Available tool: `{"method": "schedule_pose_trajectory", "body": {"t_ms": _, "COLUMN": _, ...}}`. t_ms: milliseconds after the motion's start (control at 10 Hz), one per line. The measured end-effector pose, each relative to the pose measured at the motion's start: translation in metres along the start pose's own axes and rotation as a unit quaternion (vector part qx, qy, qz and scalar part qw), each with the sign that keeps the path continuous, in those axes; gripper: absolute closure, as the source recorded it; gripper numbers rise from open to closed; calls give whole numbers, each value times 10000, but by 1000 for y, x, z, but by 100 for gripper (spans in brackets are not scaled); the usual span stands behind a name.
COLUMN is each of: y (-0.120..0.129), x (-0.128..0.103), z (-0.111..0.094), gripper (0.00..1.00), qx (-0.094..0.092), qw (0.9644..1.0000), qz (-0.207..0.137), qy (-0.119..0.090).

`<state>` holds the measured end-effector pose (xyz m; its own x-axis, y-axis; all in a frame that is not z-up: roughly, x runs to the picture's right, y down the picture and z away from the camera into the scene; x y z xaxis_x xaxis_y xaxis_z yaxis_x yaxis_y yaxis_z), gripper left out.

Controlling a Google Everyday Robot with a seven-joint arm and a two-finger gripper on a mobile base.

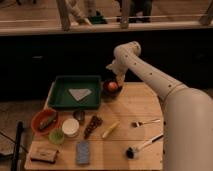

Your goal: Place apple in purple bowl

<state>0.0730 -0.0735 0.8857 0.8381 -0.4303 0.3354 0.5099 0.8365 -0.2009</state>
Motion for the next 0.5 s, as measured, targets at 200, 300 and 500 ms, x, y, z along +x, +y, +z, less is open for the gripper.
{"method": "schedule_pose_trajectory", "body": {"t_ms": 200, "y": 4, "x": 0, "z": -4, "gripper": 20, "qx": -25, "qw": 10000, "qz": 34, "qy": 6}}
{"method": "schedule_pose_trajectory", "body": {"t_ms": 300, "y": 7, "x": 0, "z": -5, "gripper": 20, "qx": -34, "qw": 10000, "qz": 67, "qy": 9}}
{"method": "schedule_pose_trajectory", "body": {"t_ms": 500, "y": 9, "x": 2, "z": -7, "gripper": 20, "qx": -8, "qw": 10000, "qz": 95, "qy": 21}}
